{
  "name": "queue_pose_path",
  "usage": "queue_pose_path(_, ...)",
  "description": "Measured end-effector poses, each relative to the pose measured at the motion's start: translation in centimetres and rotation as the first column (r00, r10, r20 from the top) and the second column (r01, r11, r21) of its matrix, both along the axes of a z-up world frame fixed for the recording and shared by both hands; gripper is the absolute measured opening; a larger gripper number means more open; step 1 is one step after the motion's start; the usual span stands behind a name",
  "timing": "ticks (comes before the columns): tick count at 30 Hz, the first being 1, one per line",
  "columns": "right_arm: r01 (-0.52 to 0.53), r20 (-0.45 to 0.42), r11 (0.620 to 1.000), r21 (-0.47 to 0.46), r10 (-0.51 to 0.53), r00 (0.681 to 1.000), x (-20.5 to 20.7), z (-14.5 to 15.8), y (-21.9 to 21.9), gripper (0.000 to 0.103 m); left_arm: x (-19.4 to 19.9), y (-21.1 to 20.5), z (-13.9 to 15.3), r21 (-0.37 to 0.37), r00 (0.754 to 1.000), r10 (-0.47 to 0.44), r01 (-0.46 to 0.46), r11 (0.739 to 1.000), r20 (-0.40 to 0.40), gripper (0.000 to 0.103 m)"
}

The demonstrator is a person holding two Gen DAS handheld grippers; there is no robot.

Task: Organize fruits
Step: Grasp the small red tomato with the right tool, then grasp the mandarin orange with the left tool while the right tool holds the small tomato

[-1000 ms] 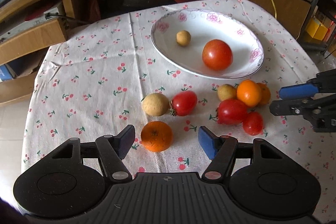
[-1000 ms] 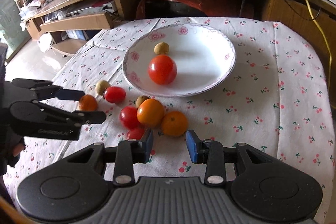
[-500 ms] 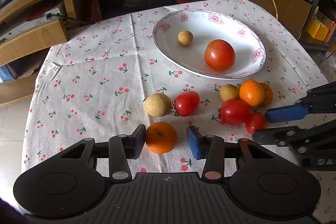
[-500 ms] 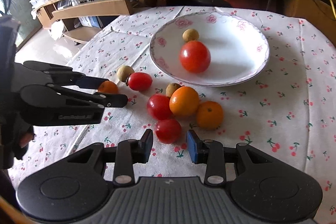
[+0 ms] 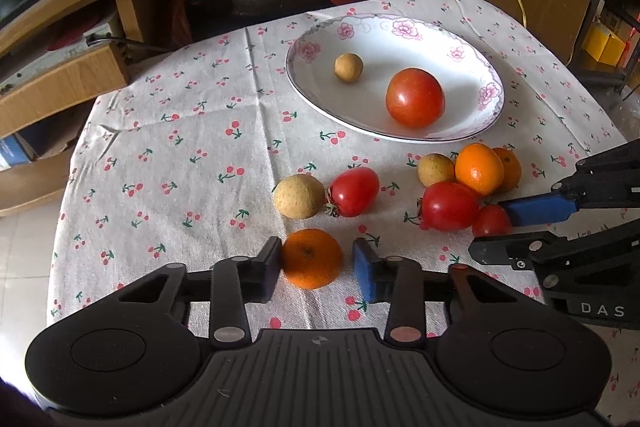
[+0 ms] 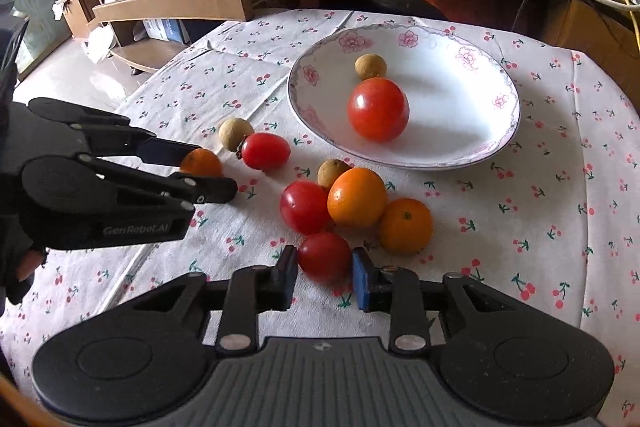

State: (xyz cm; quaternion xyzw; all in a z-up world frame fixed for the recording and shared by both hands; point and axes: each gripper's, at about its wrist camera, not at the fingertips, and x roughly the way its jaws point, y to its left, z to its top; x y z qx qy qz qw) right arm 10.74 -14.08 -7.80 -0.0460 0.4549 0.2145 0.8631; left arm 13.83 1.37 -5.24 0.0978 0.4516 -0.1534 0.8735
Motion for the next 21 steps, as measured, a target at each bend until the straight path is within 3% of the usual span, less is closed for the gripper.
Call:
queue_pose_path(10, 0.032, 0.012, 0.999, 0.008, -0.032, 0.999, -3.7, 1.8, -2.2, 0.029, -3.4, -2.0, 0.9, -0.035, 0.997, -0.072, 0.071, 0.997, -0.028, 0.04)
queue_pose_path(17, 0.043, -0.032, 0.999, -0.015, -0.043, 0.999, -6.0, 0.0, -3.0, 0.029, -5.6, -3.1, 0.5, -0.022, 0.993, -0.114, 0.113, 0.993, -0.044, 0.042)
queue_pose_path(21, 0.005, -0.006, 0.999, -0.037, -0.005, 1.0, -6.2, -0.1, -2.8, 0.03, -5.6, -3.1, 0.1, -0.015, 0.991, -0.127, 0.126, 0.992, -0.043, 0.043)
